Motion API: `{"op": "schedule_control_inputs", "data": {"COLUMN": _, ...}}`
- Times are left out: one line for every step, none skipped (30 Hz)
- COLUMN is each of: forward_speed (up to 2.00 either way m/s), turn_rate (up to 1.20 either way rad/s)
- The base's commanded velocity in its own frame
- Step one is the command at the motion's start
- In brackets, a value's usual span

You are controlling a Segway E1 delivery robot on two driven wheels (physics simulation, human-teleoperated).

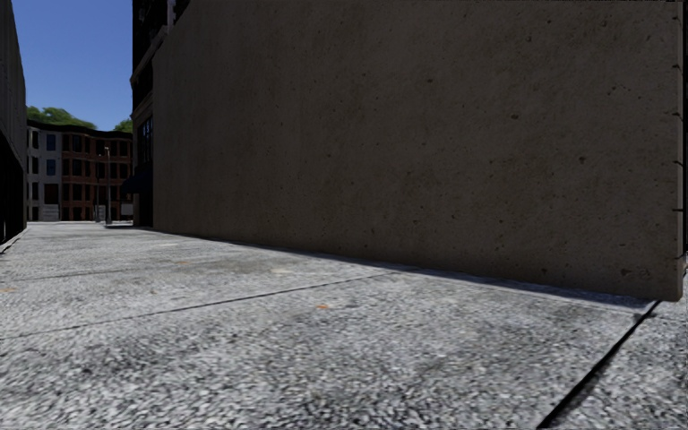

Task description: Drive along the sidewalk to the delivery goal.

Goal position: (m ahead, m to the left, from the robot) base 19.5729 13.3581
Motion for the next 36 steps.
{"op": "schedule_control_inputs", "data": {"forward_speed": 2.00, "turn_rate": 0.58}}
{"op": "schedule_control_inputs", "data": {"forward_speed": 2.00, "turn_rate": 0.58}}
{"op": "schedule_control_inputs", "data": {"forward_speed": 2.00, "turn_rate": 0.58}}
{"op": "schedule_control_inputs", "data": {"forward_speed": 2.00, "turn_rate": 0.58}}
{"op": "schedule_control_inputs", "data": {"forward_speed": 2.00, "turn_rate": 0.58}}
{"op": "schedule_control_inputs", "data": {"forward_speed": 2.00, "turn_rate": 0.58}}
{"op": "schedule_control_inputs", "data": {"forward_speed": 2.00, "turn_rate": 0.58}}
{"op": "schedule_control_inputs", "data": {"forward_speed": 2.00, "turn_rate": 0.58}}
{"op": "schedule_control_inputs", "data": {"forward_speed": 2.00, "turn_rate": 0.58}}
{"op": "schedule_control_inputs", "data": {"forward_speed": 2.00, "turn_rate": 0.58}}
{"op": "schedule_control_inputs", "data": {"forward_speed": 2.00, "turn_rate": 0.58}}
{"op": "schedule_control_inputs", "data": {"forward_speed": 2.00, "turn_rate": 0.58}}
{"op": "schedule_control_inputs", "data": {"forward_speed": 2.00, "turn_rate": 0.58}}
{"op": "schedule_control_inputs", "data": {"forward_speed": 2.00, "turn_rate": 0.58}}
{"op": "schedule_control_inputs", "data": {"forward_speed": 2.00, "turn_rate": 0.58}}
{"op": "schedule_control_inputs", "data": {"forward_speed": 2.00, "turn_rate": 0.58}}
{"op": "schedule_control_inputs", "data": {"forward_speed": 2.00, "turn_rate": 0.58}}
{"op": "schedule_control_inputs", "data": {"forward_speed": 2.00, "turn_rate": 0.58}}
{"op": "schedule_control_inputs", "data": {"forward_speed": 2.00, "turn_rate": 0.58}}
{"op": "schedule_control_inputs", "data": {"forward_speed": 2.00, "turn_rate": 0.58}}
{"op": "schedule_control_inputs", "data": {"forward_speed": 2.00, "turn_rate": 0.58}}
{"op": "schedule_control_inputs", "data": {"forward_speed": 2.00, "turn_rate": 0.58}}
{"op": "schedule_control_inputs", "data": {"forward_speed": 2.00, "turn_rate": 0.58}}
{"op": "schedule_control_inputs", "data": {"forward_speed": 2.00, "turn_rate": 0.58}}
{"op": "schedule_control_inputs", "data": {"forward_speed": 2.00, "turn_rate": 0.58}}
{"op": "schedule_control_inputs", "data": {"forward_speed": 2.00, "turn_rate": 0.58}}
{"op": "schedule_control_inputs", "data": {"forward_speed": 2.00, "turn_rate": 0.58}}
{"op": "schedule_control_inputs", "data": {"forward_speed": 2.00, "turn_rate": 0.58}}
{"op": "schedule_control_inputs", "data": {"forward_speed": 2.00, "turn_rate": 0.58}}
{"op": "schedule_control_inputs", "data": {"forward_speed": 2.00, "turn_rate": 0.58}}
{"op": "schedule_control_inputs", "data": {"forward_speed": 2.00, "turn_rate": 0.58}}
{"op": "schedule_control_inputs", "data": {"forward_speed": 2.00, "turn_rate": 0.58}}
{"op": "schedule_control_inputs", "data": {"forward_speed": 2.00, "turn_rate": 0.58}}
{"op": "schedule_control_inputs", "data": {"forward_speed": 2.00, "turn_rate": 0.58}}
{"op": "schedule_control_inputs", "data": {"forward_speed": 2.00, "turn_rate": 0.47}}
{"op": "schedule_control_inputs", "data": {"forward_speed": 2.00, "turn_rate": 0.00}}
